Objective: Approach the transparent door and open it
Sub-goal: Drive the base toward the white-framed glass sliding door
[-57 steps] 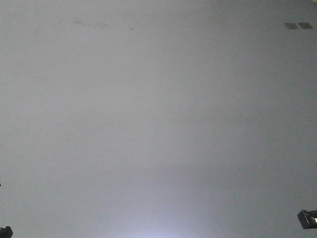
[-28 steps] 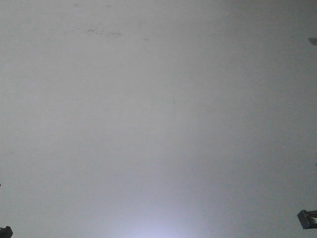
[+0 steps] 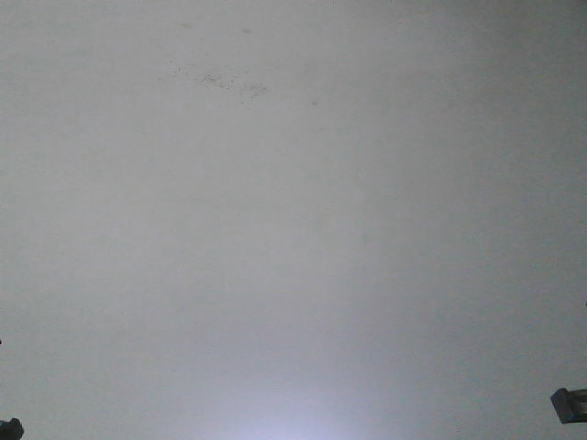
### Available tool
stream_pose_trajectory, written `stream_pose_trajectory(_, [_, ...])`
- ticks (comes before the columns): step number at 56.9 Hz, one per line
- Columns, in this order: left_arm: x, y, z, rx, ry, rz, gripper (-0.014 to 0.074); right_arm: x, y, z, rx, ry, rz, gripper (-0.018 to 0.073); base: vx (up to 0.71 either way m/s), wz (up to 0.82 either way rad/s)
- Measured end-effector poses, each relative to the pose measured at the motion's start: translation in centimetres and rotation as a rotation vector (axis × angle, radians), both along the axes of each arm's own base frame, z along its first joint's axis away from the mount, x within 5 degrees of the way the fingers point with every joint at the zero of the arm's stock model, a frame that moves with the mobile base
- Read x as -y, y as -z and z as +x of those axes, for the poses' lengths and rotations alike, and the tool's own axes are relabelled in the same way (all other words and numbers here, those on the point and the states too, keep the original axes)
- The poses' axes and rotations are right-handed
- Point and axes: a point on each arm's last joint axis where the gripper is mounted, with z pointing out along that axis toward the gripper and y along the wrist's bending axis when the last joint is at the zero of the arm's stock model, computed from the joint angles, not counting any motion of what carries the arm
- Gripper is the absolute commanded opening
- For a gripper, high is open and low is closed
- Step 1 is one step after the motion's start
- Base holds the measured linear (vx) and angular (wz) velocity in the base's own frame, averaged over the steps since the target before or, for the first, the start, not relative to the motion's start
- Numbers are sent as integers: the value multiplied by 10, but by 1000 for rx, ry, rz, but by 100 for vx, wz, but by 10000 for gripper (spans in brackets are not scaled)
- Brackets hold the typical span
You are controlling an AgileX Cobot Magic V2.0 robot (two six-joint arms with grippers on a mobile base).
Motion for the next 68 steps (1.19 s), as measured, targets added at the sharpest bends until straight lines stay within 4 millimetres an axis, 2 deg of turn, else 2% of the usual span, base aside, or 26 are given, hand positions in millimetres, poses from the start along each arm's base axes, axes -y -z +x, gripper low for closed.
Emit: stream_pose_trajectory(68, [0, 0, 0, 0, 0, 0, -3, 0, 0, 0, 0, 0, 0, -1, 52, 44])
